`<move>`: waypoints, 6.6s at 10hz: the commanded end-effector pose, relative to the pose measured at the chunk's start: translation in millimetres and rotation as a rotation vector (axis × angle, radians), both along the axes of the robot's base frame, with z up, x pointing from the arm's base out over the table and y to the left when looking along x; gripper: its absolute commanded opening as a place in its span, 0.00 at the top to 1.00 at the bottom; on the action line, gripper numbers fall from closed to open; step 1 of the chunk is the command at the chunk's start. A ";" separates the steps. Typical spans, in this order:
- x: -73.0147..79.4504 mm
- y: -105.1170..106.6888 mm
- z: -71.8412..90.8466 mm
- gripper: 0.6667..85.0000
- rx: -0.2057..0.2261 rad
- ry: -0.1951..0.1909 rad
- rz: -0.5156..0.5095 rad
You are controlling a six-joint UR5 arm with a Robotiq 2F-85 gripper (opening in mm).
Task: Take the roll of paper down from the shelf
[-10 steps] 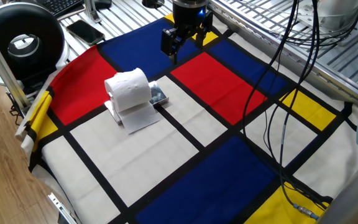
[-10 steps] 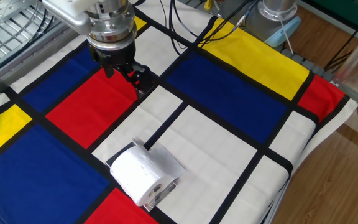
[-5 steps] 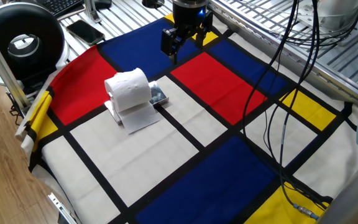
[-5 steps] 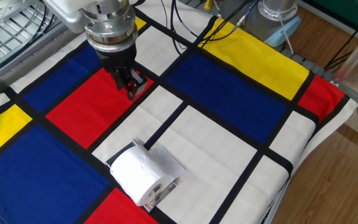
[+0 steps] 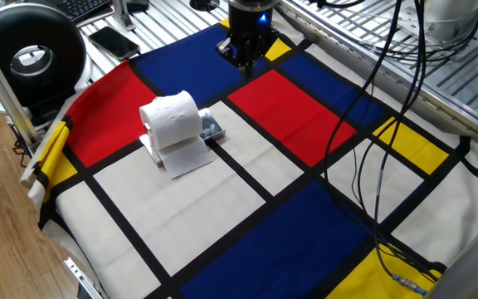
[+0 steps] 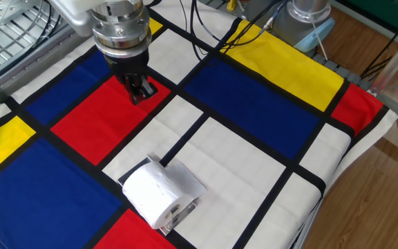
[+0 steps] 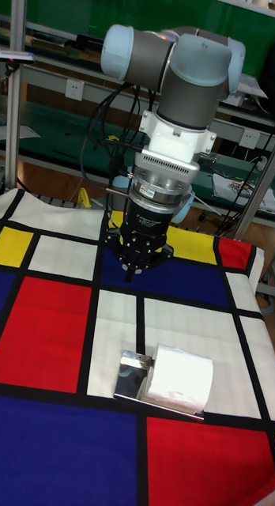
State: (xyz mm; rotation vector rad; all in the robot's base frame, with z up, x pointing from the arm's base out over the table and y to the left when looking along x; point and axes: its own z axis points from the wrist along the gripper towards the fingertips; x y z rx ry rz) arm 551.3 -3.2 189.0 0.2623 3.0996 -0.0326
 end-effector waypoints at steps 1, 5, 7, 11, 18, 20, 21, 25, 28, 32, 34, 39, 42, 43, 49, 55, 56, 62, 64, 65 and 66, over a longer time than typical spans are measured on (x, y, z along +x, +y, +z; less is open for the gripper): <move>-8.8 15.8 1.2 1.00 0.063 0.034 -0.025; -1.2 15.0 1.3 1.00 0.060 0.005 -0.026; -0.5 14.2 1.3 1.00 0.057 0.002 -0.017; -0.9 19.0 1.4 1.00 0.075 0.003 0.003; 11.5 31.6 3.0 1.00 0.125 -0.044 -0.017; 10.3 13.4 1.7 1.00 0.054 -0.040 -0.015; 11.4 9.8 1.7 0.99 0.038 -0.044 0.030; 8.5 6.7 1.5 1.00 0.024 -0.032 0.069; 11.3 31.7 3.0 1.00 0.121 -0.046 0.063; 8.5 -0.5 1.6 1.00 -0.003 -0.032 0.058; 15.0 39.5 4.2 1.00 0.153 -0.059 0.028; 3.1 39.6 3.5 1.00 0.156 -0.011 -0.027; 8.6 49.8 5.3 1.00 0.193 -0.036 0.042; 7.3 43.5 4.2 1.00 0.167 -0.033 0.072; 1.7 22.2 1.7 1.00 0.085 -0.008 0.077; 1.2 25.0 1.9 1.00 0.094 -0.008 0.112; 0.0 21.8 1.6 0.99 0.082 -0.003 0.121; 31.3 41.3 -1.5 0.81 0.088 -0.011 0.170; 40.8 53.0 -2.7 0.67 0.097 -0.006 0.182; 50.1 53.0 -4.3 0.59 0.093 -0.029 0.225; 56.5 51.5 -4.7 0.54 0.089 -0.045 0.272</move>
